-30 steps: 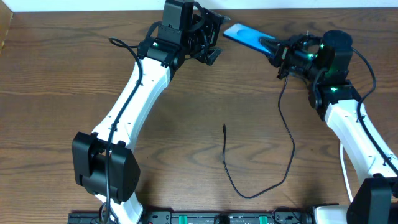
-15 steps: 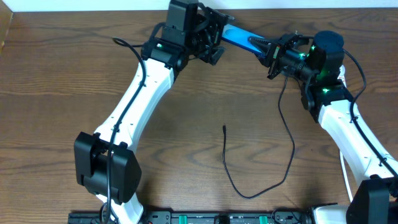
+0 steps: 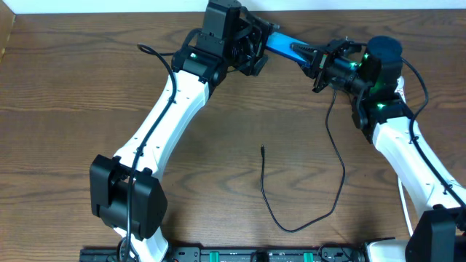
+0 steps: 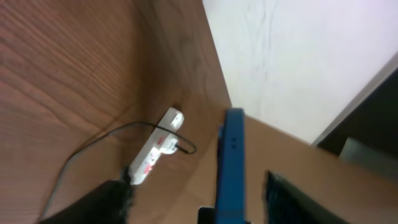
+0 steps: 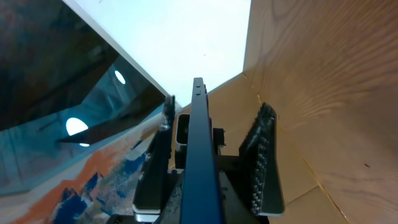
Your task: Plug charger to phone and switch on socket
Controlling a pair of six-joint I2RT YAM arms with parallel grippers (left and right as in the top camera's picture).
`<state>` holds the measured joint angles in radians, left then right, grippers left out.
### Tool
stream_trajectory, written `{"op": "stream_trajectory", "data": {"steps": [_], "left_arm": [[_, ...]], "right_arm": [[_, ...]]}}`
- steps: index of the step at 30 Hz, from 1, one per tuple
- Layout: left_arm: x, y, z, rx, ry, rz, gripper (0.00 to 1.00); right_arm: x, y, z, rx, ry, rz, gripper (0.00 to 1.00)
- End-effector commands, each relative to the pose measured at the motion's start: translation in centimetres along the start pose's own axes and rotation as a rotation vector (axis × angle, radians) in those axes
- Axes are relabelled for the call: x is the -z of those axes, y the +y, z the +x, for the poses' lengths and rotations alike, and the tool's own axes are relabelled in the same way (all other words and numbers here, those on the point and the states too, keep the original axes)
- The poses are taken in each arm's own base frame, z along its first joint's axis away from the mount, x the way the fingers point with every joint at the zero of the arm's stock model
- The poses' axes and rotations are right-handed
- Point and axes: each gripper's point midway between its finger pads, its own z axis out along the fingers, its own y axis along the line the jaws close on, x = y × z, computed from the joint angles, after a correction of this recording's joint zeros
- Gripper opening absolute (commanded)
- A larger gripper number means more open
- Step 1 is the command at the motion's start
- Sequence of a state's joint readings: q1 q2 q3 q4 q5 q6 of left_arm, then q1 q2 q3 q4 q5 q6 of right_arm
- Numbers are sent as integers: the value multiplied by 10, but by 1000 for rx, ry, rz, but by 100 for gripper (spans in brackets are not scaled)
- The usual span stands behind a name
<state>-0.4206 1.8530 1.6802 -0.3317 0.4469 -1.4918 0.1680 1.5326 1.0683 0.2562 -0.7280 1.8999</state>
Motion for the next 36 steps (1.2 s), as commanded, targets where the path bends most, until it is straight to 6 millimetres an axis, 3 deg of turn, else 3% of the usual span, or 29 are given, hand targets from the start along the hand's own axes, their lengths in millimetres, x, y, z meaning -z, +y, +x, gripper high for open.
{"op": "stream_trajectory", "data": {"steps": [1,7,18,24,33,36], "left_arm": [[10,-13,4,-32,-30,34,59],[9,-13,10,-38,-22,32,53],[8,-13,10,14,-21,32,27],[8,-13,9,14,-26,32,8],[9,-13,4,14,-55,33,7],[9,-13,2,14,-71,33,8]], "right_arm": [[-2,11,16,24,38,-18,1],[-5,9,21,26,51,-12,1],[-7,6,25,28,60,-6,1],[-9,5,28,27,67,-1,1],[-10,4,30,28,71,1,1],[-10,4,30,29,70,1,16]]}}
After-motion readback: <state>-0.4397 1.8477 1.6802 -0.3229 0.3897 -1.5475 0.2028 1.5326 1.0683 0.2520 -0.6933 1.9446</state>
